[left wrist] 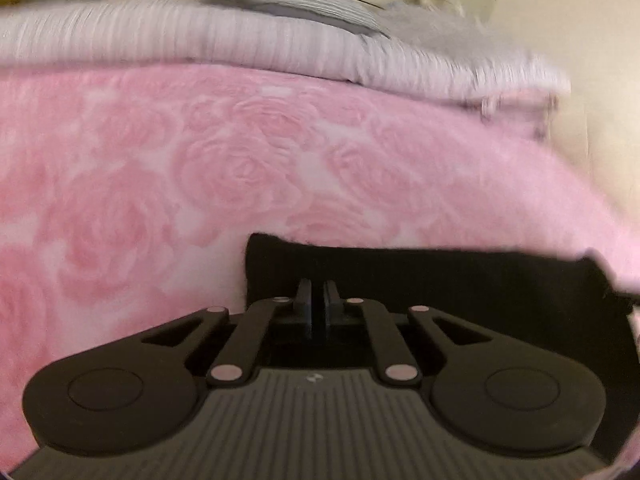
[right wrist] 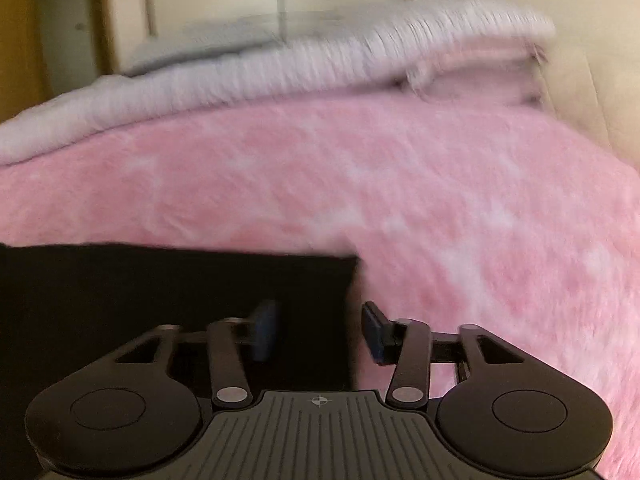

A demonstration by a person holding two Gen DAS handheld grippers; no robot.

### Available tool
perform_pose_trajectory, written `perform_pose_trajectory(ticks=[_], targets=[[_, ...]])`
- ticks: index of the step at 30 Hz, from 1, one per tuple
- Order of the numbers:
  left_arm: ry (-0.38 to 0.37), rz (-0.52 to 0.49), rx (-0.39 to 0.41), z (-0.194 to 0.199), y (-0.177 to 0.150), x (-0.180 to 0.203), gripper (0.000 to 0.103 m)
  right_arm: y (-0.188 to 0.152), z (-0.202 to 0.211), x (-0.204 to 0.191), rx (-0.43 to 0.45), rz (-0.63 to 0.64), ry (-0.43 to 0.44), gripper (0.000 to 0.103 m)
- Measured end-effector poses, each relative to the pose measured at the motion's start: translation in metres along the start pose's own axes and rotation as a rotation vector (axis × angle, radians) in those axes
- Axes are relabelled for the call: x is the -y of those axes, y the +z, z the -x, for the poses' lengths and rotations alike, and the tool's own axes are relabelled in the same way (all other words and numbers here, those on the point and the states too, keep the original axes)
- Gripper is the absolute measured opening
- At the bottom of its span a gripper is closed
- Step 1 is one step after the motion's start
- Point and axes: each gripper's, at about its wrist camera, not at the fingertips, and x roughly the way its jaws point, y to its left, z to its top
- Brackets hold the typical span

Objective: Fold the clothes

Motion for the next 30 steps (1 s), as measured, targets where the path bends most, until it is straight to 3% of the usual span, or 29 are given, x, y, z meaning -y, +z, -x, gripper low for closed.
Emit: perform_pose_trajectory(ticks=[2,5,7,9,12,15,21,24,25,26,27,28,30], targets=[[0.007,0.042,0.013,0.024,-0.006,0.000,0.008,-0.009,0.013,0.021,-0.010,-0.173,0.034,0.048],[-0.014,0.169,0.044,0.076,-0.030,-0.002,0.042,-0.034,0.073,0.032,0.092,-0.324,0.082,0.049],[-0.065,0.290,0.064,0.111,-0.051,-0.008,0.044,-0.057,0.111,0.038,0.141,-0.441,0.132,0.060],[-0.148,0.473,0.066,0.138,-0.079,-0.017,0.048,-0.085,0.147,0.041,0.173,-0.574,0.203,0.069],[-0.227,0.779,0.057,0.159,-0.126,-0.030,0.052,-0.113,0.165,0.041,0.115,-0.751,0.297,0.070],[-0.206,0.942,0.034,0.152,-0.153,-0.035,0.052,-0.136,0.166,0.039,0.052,-0.904,0.342,0.071],[-0.138,0.955,0.099,0.132,-0.145,-0.035,0.050,-0.143,0.139,0.037,0.013,-1.089,0.286,0.070],[-0.121,0.934,0.105,0.116,-0.134,-0.034,0.042,-0.133,0.125,0.040,0.046,-1.126,0.238,0.070],[-0.121,0.912,0.102,0.111,-0.130,-0.033,0.038,-0.130,0.121,0.041,0.060,-1.137,0.216,0.070],[-0.104,0.883,0.087,0.104,-0.127,-0.032,0.020,-0.126,0.117,0.042,0.073,-1.148,0.193,0.069],[-0.091,0.857,0.082,0.100,-0.126,-0.031,0.013,-0.123,0.112,0.042,0.060,-1.139,0.162,0.057],[-0.085,0.832,0.086,0.098,-0.124,-0.032,0.012,-0.121,0.107,0.042,0.046,-1.130,0.130,0.028],[-0.076,0.781,0.098,0.103,-0.123,-0.027,0.009,-0.120,0.102,0.045,0.034,-1.119,0.108,0.021]])
